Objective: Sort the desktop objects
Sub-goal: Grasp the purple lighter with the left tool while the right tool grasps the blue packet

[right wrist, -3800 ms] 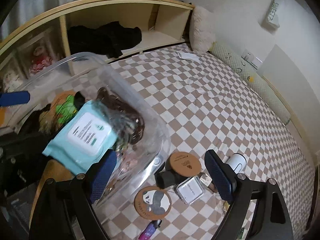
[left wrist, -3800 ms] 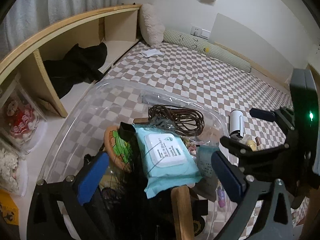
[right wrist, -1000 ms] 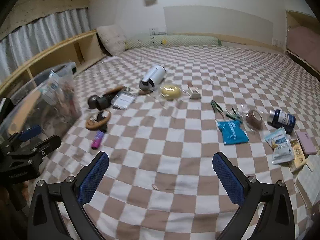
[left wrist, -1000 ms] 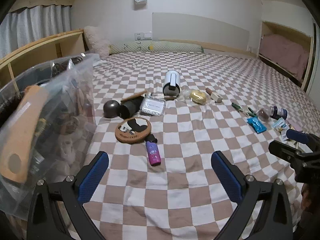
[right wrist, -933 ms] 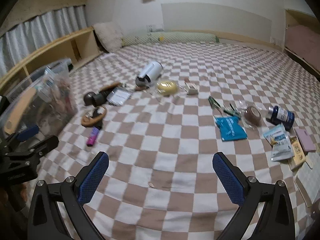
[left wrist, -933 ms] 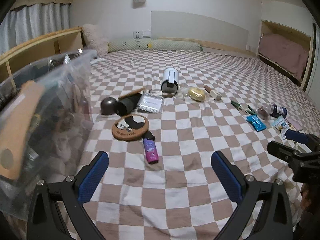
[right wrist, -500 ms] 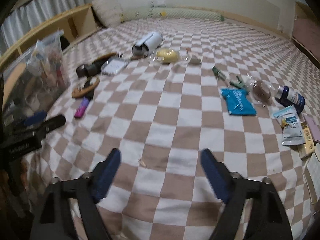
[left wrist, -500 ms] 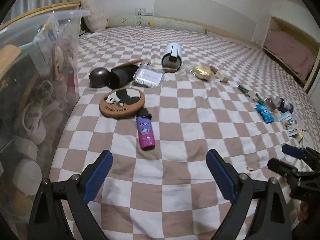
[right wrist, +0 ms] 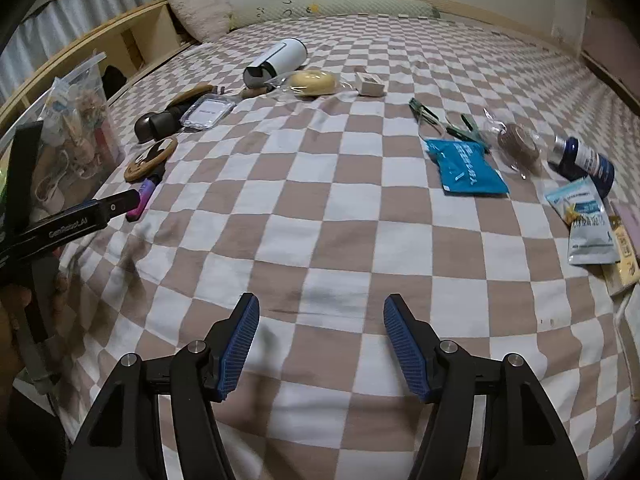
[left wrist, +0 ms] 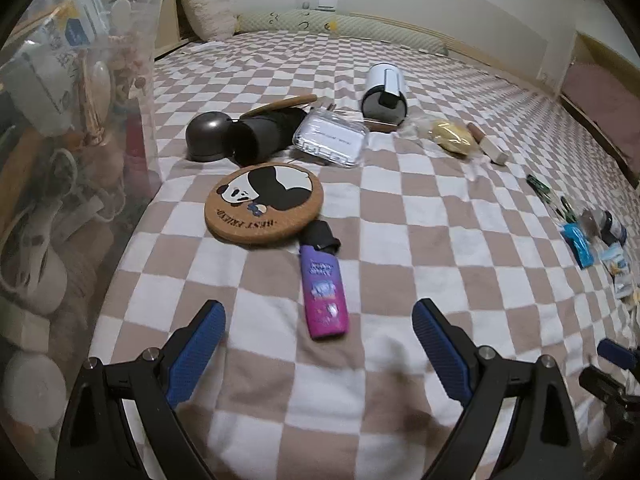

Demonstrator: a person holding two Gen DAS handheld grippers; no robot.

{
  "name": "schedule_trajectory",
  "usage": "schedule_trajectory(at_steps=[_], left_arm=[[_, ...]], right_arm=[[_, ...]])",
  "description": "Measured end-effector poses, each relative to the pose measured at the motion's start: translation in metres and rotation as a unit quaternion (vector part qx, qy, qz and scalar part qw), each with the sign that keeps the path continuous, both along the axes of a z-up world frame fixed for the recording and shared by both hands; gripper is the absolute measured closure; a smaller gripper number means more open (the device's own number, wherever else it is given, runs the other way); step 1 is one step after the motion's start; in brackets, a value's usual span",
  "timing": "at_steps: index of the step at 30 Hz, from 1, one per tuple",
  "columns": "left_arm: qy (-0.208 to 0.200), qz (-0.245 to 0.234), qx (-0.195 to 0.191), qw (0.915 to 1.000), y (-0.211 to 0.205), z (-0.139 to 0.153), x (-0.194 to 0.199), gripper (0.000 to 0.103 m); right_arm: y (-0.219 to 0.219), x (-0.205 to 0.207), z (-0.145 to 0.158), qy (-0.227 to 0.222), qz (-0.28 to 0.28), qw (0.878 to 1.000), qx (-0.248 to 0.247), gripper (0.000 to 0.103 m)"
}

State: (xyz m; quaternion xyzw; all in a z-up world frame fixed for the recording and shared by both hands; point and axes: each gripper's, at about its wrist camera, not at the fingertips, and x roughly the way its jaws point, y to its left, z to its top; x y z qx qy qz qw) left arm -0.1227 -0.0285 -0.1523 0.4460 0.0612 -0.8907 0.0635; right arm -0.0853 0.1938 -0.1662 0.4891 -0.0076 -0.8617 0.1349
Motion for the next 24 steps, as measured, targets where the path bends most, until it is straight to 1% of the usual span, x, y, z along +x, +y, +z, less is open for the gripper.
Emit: schedule_trajectory(at_steps=[2, 3, 4, 6, 9, 11, 12, 13, 17, 18, 19, 20, 22, 24], left_arm=[[-0.002, 0.005, 0.003, 1.0, -0.001, -0.003, -0.008, 0.009], [-0.003, 0.005, 0.006, 1.0, -0.001, -0.004, -0.012, 0.013], [-0.005, 0.004, 0.008, 0.9999, 0.0, -0.006, -0.015, 0.022], [-0.013, -0.001, 0.011, 0.9999, 0.002, -0.011, -0.023, 0.029], [-0.02, -0.003, 0.007, 0.9998, 0.006, -0.019, -0.027, 0.029], [-0.018, -0.006, -0.008, 0.9998, 0.009, -0.022, -0.026, 0.029], [-0.017, -0.008, -0.015, 0.9997, 0.011, -0.022, -0.026, 0.033], [-0.015, -0.009, -0.021, 0.9996, 0.012, -0.022, -0.025, 0.04], [-0.012, -0.01, -0.03, 0.9994, 0.013, -0.022, -0.025, 0.055], [-0.011, -0.01, -0.032, 0.9994, 0.013, -0.022, -0.024, 0.064], [-0.01, -0.009, -0.036, 0.9993, 0.013, -0.022, -0.024, 0.068], [-0.01, -0.008, -0.039, 0.9991, 0.013, -0.022, -0.023, 0.069], [-0.008, -0.006, -0.043, 0.999, 0.014, -0.022, -0.022, 0.076], [-0.006, -0.006, -0.042, 0.9991, 0.014, -0.022, -0.021, 0.077]], right_arm=[[0.004, -0.001, -0.004, -0.005, -0.003, 1.0, 0.001, 0.037], [0.005, -0.001, -0.005, -0.007, -0.004, 1.0, 0.001, 0.037], [0.007, -0.001, -0.006, -0.009, -0.005, 1.0, 0.001, 0.037], [0.01, -0.002, -0.008, -0.012, -0.007, 1.0, 0.0, 0.037], [0.015, -0.004, -0.009, -0.013, -0.011, 1.0, -0.002, 0.037], [0.016, -0.006, -0.009, -0.012, -0.012, 1.0, -0.002, 0.037], [0.017, -0.007, -0.01, -0.012, -0.013, 1.0, -0.002, 0.037], [0.018, -0.008, -0.01, -0.012, -0.014, 1.0, -0.002, 0.037], [0.022, -0.011, -0.012, -0.011, -0.018, 1.0, -0.003, 0.037], [0.023, -0.012, -0.012, -0.011, -0.018, 1.0, -0.003, 0.037], [0.024, -0.013, -0.012, -0.01, -0.019, 1.0, -0.003, 0.037], [0.025, -0.013, -0.013, -0.01, -0.02, 1.0, -0.003, 0.037], [0.034, -0.019, -0.013, -0.006, -0.04, 0.999, -0.001, 0.037], [0.044, -0.026, -0.014, -0.001, -0.062, 0.998, 0.003, 0.037]])
